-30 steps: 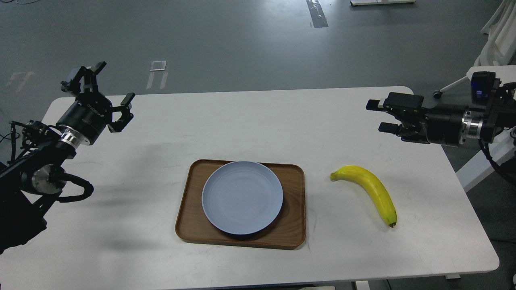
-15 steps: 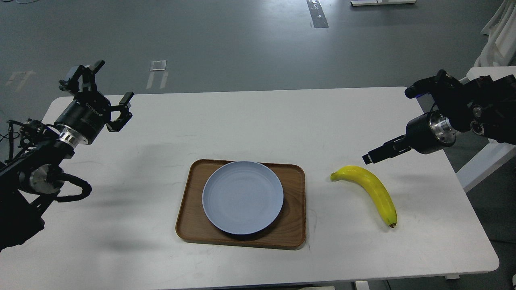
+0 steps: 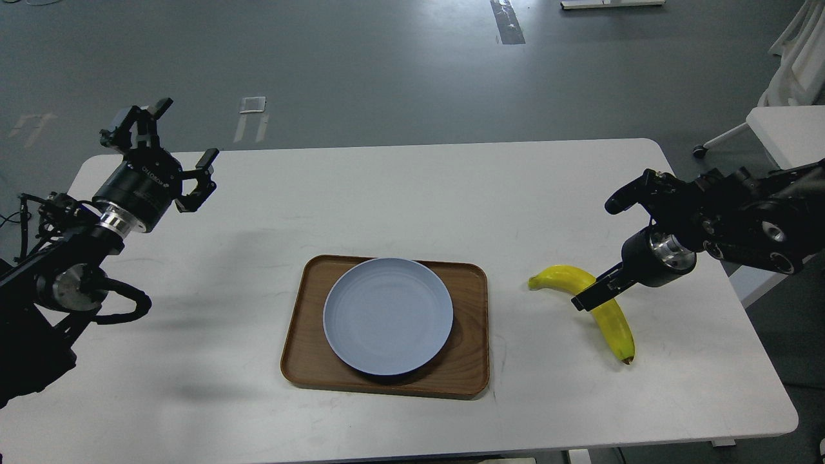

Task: Place banana on plate with both arms
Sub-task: 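Move the right gripper over the yellow banana and lower it, then close the right gripper on the banana and lift it, then carry the banana with the right gripper and lower it onto the plate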

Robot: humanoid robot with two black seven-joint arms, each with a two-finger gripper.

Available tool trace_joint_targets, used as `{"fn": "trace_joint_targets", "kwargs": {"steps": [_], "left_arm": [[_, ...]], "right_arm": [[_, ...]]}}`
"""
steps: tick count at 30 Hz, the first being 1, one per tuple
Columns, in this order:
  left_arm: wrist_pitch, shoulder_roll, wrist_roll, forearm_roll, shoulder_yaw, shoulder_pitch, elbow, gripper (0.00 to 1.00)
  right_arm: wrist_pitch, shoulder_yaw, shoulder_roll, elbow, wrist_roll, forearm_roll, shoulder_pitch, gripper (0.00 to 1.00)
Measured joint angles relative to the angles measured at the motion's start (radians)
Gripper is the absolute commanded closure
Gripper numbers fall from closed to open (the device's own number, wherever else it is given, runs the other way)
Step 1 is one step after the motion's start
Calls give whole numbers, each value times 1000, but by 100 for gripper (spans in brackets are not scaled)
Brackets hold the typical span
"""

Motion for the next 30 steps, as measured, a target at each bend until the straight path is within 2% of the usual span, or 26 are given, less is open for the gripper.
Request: {"fn": "trace_joint_targets", "kwargs": {"steps": [2, 3, 4, 11, 15, 24, 30], "left_arm": [[0, 0, -1, 0, 0, 0, 0, 0], [0, 0, -1, 0, 0, 0, 0, 0], [0, 0, -1, 0, 0, 0, 0, 0], [0, 0, -2, 0, 0, 2, 0, 0], [0, 0, -3, 0, 0, 2, 0, 0], [0, 0, -3, 0, -1, 2, 0, 0], [0, 0, -2, 0, 0, -2, 0, 0]], "right_arm": [[-8, 1, 2, 0, 0, 6, -9, 10], [-12, 1, 3, 0, 0, 8, -12, 17], [-14, 1, 4, 0, 0, 11, -15, 33], [-17, -11, 26, 1, 0, 20, -20, 76], [-15, -21, 27, 3, 0, 19, -19, 81], [-14, -18, 24, 33, 0, 42, 108, 81], [-13, -14, 129, 87, 0, 203, 226, 80]]}}
